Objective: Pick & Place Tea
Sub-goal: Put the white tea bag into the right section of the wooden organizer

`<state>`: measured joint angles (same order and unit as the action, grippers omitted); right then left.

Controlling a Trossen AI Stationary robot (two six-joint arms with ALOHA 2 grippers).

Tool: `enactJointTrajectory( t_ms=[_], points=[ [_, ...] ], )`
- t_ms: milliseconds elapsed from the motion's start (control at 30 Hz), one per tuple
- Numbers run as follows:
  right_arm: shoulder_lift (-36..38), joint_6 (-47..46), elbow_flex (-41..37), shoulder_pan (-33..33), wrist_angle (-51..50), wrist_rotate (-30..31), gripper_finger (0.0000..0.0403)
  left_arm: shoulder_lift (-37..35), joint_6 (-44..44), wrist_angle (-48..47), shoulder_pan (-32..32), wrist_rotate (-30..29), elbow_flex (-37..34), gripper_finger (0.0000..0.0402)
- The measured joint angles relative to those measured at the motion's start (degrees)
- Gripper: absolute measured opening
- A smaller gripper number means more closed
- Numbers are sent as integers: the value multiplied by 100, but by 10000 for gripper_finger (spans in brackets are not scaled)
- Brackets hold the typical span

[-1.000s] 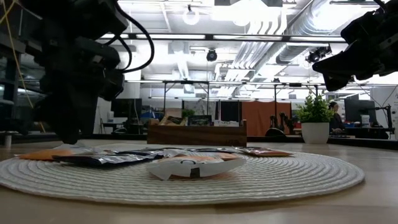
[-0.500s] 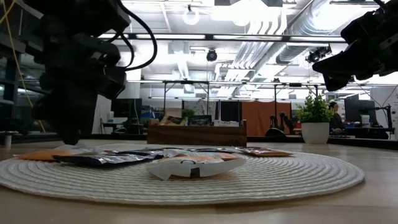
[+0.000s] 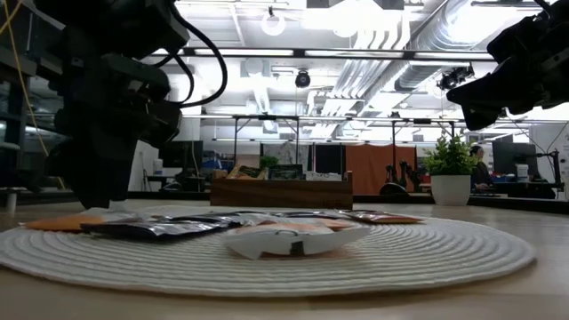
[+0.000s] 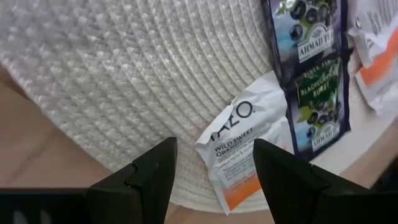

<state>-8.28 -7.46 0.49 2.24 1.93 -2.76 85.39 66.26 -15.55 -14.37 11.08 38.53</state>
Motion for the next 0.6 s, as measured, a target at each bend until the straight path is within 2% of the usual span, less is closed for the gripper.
enactJointTrajectory(
  t_ms=[367, 467, 600],
  points=[
    [0, 0, 1, -1, -1, -2, 12, 27, -4, -89, 7, -93, 22, 209],
    [0, 0, 1, 0, 0, -2, 12, 134, -28, -65, 7, -85, 42, 187],
    [-1, 0, 0, -1, 0, -2, 12, 223, -157, -56, 9, -92, 38, 138]
  ],
)
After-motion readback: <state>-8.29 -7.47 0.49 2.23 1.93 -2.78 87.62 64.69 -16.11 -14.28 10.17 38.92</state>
